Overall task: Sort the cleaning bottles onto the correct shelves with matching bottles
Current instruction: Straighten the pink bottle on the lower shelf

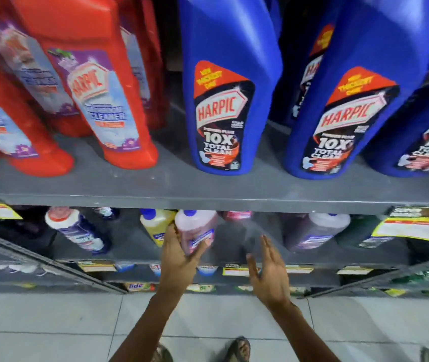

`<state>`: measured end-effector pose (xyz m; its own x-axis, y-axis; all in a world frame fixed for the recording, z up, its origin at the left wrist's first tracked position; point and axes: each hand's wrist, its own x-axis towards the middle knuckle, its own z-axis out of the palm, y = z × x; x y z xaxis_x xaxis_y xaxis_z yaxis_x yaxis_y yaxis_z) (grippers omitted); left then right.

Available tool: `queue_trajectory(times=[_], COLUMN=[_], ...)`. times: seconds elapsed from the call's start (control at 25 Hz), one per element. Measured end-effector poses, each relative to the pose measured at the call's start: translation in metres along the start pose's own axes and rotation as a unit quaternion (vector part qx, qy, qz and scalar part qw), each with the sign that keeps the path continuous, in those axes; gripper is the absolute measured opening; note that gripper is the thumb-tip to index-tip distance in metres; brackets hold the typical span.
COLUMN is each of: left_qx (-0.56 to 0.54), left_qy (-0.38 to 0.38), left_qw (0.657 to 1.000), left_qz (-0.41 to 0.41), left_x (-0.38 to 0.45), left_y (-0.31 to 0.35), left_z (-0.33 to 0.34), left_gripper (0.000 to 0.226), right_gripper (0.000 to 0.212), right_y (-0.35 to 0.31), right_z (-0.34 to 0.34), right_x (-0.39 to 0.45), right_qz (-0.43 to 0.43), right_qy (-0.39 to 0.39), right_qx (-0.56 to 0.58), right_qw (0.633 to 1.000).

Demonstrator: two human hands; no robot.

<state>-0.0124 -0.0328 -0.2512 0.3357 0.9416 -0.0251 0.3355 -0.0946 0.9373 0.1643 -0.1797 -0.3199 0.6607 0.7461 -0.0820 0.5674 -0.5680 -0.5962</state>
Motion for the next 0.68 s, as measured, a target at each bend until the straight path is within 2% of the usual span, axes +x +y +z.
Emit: queue_trajectory(times=[0.16, 0.28, 0.44, 0.68], left_qx=[0.045, 0.078, 0.046, 0.037], left_qy=[0.021, -0.019, -0.080, -0.146], left_qw=[0.999, 0.997, 0.995, 0.988], left_qz=[-0.007, -0.008, -0.024, -0.009], left_x=[0.011, 0.025, 0.034, 0.035], left_y=[-0.008, -0.012, -0.016, -0.005], left_z=[0.003, -0.001, 0.006, 0.036], left_gripper=[0.072, 0.064, 0.051, 0.069], right_gripper=[0.063, 0.068, 0.068, 0.066], right_y=[0.038, 0.057, 0.061, 0.061], right_z=[0.017, 0.027, 0.034, 0.034], right_x=[0.020, 0.019, 0.016, 0.015], right_qz=[-0.015, -0.043, -0.049, -0.049], right_qy=[-0.057, -0.036, -0.004, 0.002], right_qx=[-0.066, -0.077, -0.066, -0.061], right_qw=[0.996, 0.995, 0.997, 0.997])
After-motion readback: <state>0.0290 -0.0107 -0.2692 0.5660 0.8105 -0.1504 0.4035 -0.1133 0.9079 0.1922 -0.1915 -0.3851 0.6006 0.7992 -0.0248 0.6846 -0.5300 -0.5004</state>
